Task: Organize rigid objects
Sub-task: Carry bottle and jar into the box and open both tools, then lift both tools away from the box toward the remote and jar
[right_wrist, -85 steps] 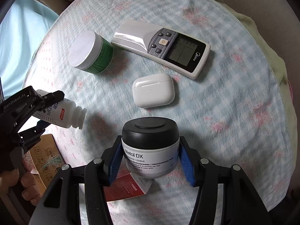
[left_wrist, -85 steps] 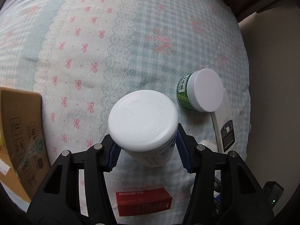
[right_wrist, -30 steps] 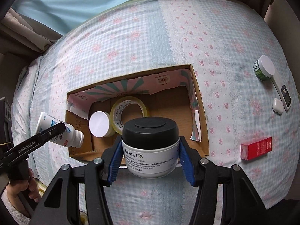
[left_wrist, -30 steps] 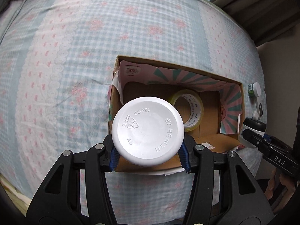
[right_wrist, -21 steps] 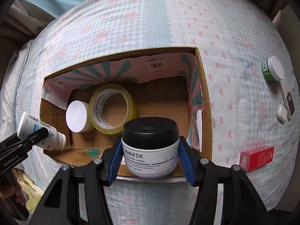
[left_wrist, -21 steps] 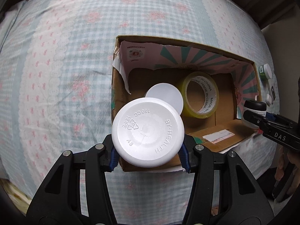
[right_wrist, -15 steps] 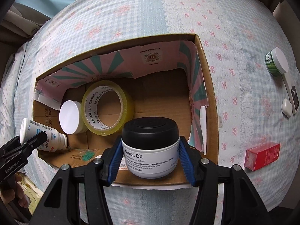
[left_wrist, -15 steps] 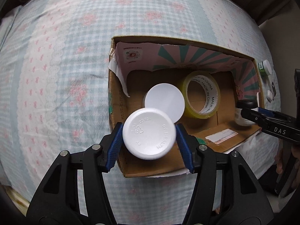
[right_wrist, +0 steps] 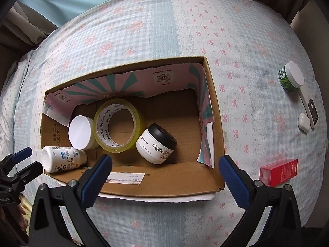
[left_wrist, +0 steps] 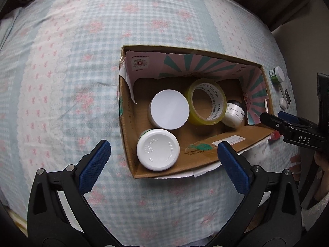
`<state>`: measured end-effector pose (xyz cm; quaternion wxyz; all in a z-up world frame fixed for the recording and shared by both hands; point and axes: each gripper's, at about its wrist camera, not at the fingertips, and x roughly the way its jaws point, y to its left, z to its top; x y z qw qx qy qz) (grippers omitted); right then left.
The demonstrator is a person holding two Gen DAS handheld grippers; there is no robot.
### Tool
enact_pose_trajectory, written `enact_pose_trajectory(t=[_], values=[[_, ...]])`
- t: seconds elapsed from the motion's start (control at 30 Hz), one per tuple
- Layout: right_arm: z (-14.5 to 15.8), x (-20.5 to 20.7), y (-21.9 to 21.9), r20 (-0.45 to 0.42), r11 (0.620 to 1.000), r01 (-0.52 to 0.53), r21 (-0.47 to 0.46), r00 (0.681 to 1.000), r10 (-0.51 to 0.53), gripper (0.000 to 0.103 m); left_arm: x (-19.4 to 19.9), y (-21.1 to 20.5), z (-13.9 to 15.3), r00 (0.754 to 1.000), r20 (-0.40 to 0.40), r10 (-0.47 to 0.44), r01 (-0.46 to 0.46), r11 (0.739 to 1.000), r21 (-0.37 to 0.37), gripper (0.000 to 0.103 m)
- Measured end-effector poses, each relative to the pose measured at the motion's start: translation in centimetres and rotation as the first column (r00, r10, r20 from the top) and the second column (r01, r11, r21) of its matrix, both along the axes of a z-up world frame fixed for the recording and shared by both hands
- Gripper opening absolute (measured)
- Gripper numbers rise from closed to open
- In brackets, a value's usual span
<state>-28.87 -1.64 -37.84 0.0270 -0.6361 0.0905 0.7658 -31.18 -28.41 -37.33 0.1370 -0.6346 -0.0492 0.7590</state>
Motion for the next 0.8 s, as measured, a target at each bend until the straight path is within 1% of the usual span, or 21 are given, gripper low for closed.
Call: enact_pose_trajectory(t=[0.17, 0.27, 0.4, 0.47, 0.57, 0.67, 0.8], values=[[1.0, 0.3, -0.4, -0.013, 1.0, 0.005, 0.008, 1.0, -0.005, 0.103, 0.2, -0.2, 1.7, 1.0, -0.028, -0.001, 0.001, 1.0, 0.006, 0.103], [2.0, 0.5, -0.3, -0.026, 1.0, 0.01, 0.005, 1.0, -0.01, 0.103, 0.5, -0.2, 2.9, 0.999, -0.049, 0.005, -0.005, 1.0, -0.004, 0.103], [3.3, 1.1, 0.1, -0.012, 1.0, 0.027, 0.007, 1.0, -0.027, 0.103, 1.0, -0.1, 4.8, 0.995, -0.095, 0.01, -0.017, 0.998, -0.067, 0.103], [4.3, 1.7, 0.3, -0.016, 0.999, 0.032, 0.009, 0.999, -0.032, 0.103, 1.4, -0.1, 5.9, 0.993, -0.12, 0.014, -0.025, 0.996, -0.089, 0.103], [6.0, 2.9, 0.4, -0.03, 0.999, 0.025, 0.029, 0.999, -0.024, 0.103, 2.2, -0.1, 7.6, 0.988, -0.154, 0.022, -0.037, 0.995, -0.095, 0.103], [7.8, 4.4, 0.7, -0.06, 0.998, 0.018, 0.056, 0.998, -0.014, 0.103, 3.5, 0.1, 9.1, 0.982, -0.184, 0.033, -0.051, 0.994, -0.093, 0.103], [10.2, 6.6, 2.1, -0.104, 0.997, 0.039, 0.06, 0.994, -0.032, 0.103, 5.4, 1.0, 10.9, 0.975, -0.218, 0.043, -0.062, 0.995, -0.084, 0.103]])
